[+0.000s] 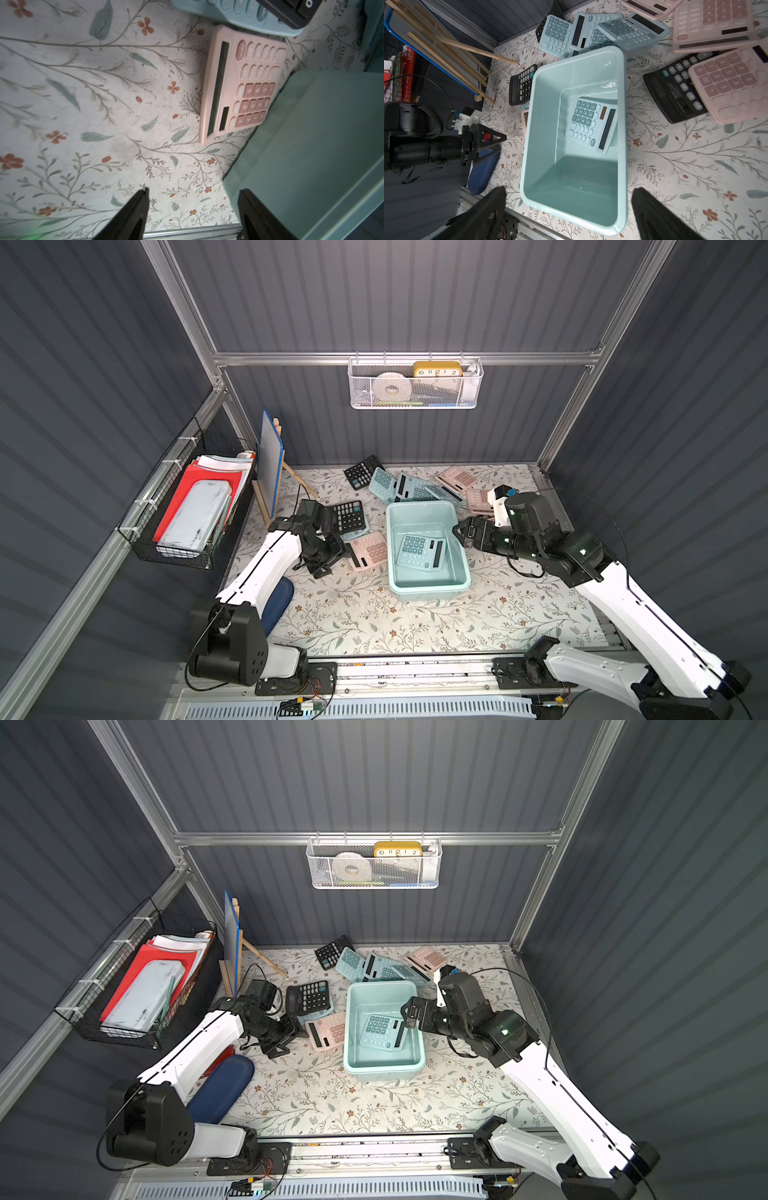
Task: Put the calculator in the storage box
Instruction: Pick up the calculator at the center of the board.
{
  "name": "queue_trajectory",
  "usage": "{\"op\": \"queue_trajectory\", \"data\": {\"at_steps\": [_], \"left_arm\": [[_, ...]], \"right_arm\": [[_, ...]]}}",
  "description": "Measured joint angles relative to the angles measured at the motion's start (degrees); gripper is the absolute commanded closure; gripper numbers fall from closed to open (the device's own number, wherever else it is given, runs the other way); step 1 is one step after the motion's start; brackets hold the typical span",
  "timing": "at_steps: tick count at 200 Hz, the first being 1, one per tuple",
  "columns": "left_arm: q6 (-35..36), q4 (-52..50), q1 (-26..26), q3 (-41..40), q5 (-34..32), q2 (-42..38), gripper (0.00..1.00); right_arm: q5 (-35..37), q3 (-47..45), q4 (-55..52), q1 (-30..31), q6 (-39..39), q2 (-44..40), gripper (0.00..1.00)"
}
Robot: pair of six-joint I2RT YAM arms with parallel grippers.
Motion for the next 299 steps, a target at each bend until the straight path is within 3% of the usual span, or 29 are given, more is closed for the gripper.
{"op": "queue_trajectory", "data": {"at_steps": [24, 75, 118, 149, 173, 212, 261, 299], "left_arm": [[0.85, 6.10, 1.81, -3.54, 2.93, 3.48, 0.28], [4.42, 14.14, 2.43, -4.85, 7.82, 12.72, 0.42], [6.88, 16.98, 2.43, -2.40, 11.26, 17.29, 0.72], [8.33, 17.14, 2.43, -1.11, 12.90, 17.25, 0.90], [9.09, 16.33, 2.34, -0.42, 13.25, 14.88, 0.97], [9.05, 11.56, 2.43, -0.39, 8.68, 10.69, 1.00], [8.57, 5.38, 2.43, -0.35, 2.73, 3.15, 1.00], [8.20, 2.03, 2.43, 1.66, 1.09, 2.23, 1.00]], "right_arm": [[-0.31, 1.70, -1.07, -0.55, 0.24, 1.03, 0.01], [-0.59, 4.42, -4.09, -0.68, 0.44, 4.72, 0.01], [-1.77, 4.92, -6.29, -0.66, 0.50, 7.78, 0.03], [-2.64, 5.86, -7.65, -0.13, -0.96, 13.40, 0.15], [-2.78, 6.64, -8.00, 1.55, -2.80, 17.86, 0.25], [-3.41, 8.46, -8.31, 5.07, -7.45, 24.24, 0.70], [-3.67, 9.64, -9.66, 8.83, -14.14, 33.64, 0.78], [-1.97, 9.31, -9.99, 11.02, -18.32, 38.88, 0.84]]}}
